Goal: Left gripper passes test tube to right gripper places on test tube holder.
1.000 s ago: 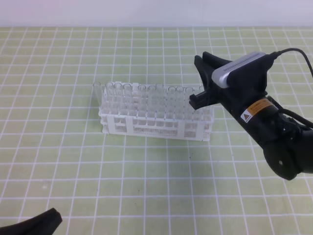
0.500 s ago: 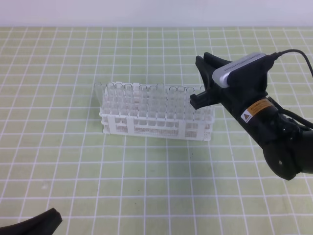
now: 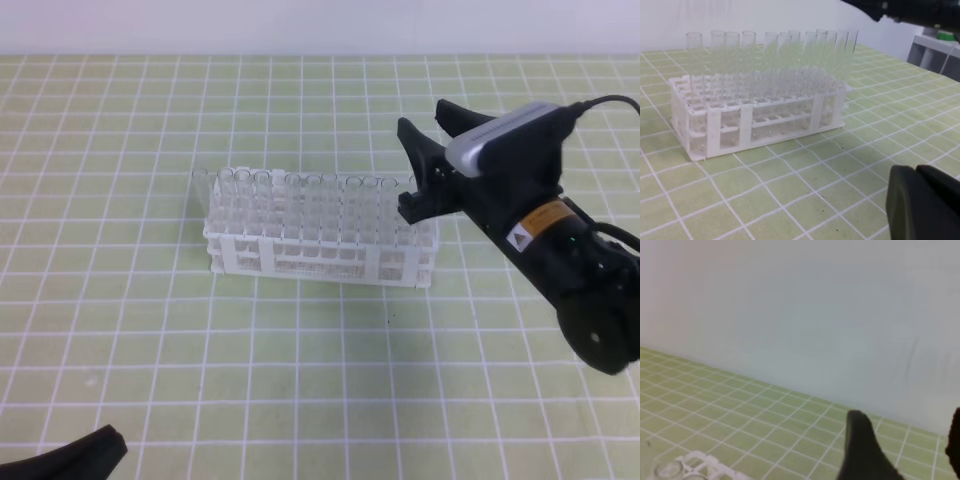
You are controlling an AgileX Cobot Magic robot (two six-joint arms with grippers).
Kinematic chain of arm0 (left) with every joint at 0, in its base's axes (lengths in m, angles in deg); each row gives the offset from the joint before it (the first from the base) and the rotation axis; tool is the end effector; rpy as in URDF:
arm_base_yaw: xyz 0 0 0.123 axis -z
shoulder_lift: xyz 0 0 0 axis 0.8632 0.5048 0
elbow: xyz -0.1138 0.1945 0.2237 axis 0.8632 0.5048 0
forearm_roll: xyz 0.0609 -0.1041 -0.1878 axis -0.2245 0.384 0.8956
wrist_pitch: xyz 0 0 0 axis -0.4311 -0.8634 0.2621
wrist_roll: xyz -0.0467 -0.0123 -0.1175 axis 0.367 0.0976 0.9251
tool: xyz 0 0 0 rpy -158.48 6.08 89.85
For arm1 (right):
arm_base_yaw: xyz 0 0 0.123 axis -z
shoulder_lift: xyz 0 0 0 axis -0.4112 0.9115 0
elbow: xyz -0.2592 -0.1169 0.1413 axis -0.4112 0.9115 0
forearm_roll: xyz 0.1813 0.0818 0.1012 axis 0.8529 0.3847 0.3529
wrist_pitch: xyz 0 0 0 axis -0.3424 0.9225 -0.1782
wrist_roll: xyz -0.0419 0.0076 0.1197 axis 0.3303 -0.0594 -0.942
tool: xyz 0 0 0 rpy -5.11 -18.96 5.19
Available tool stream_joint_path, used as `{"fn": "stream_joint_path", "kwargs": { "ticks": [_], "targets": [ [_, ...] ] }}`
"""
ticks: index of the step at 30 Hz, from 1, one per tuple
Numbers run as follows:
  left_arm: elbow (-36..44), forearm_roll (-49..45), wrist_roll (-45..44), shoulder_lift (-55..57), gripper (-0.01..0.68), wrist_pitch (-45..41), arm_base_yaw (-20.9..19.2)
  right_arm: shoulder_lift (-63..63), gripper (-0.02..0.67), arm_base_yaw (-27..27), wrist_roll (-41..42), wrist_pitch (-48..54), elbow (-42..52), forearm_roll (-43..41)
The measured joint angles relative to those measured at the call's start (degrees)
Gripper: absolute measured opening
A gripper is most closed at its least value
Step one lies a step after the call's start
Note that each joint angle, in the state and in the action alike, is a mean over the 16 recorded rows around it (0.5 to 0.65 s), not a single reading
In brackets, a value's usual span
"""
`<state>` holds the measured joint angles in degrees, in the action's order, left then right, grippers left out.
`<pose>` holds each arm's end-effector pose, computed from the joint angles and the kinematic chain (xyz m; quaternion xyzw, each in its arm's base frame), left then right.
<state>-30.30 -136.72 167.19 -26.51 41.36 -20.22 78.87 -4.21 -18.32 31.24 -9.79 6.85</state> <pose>0.0327 -0.0351 0.2046 0.2445 0.7098 -0.2622 0.6063 0.3264 0.1857 0.2929 -0.1948 0.6398 0.1917 0.7183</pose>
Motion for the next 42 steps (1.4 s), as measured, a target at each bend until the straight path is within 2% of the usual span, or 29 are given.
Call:
{"fn": "stream_joint_path", "kwargs": {
  "ticks": [4, 8, 21, 25, 35, 42],
  "targets": [
    [0.0, 0.0, 0.0, 0.0, -0.003, 0.0, 0.0, -4.4, 0.329, 0.0, 0.0, 0.8, 2.4, 0.0],
    [0.1, -0.1, 0.0, 0.0, -0.003, 0.0, 0.0, -10.3, 0.308, 0.0, 0.1, 3.4, 5.0, -0.1],
    [0.2, -0.4, 0.0, 0.0, -0.002, 0.0, 0.0, -35.3, 0.058, 0.0, -1.8, 19.1, 14.8, 0.1],
    [0.1, -0.2, 0.0, 0.0, -0.002, 0.0, 0.0, -43.8, 0.005, 0.0, -4.2, 21.6, 19.0, 1.0],
    [0.1, -0.2, 0.0, 0.0, -0.002, 0.0, 0.0, -58.3, -0.014, 0.0, -8.9, 23.5, 28.1, 3.6],
    [0.2, -0.4, 0.0, 0.0, -0.002, -0.1, 0.0, -62.1, -0.015, 0.4, -3.3, 27.6, 32.4, 9.2]
  ]
}}
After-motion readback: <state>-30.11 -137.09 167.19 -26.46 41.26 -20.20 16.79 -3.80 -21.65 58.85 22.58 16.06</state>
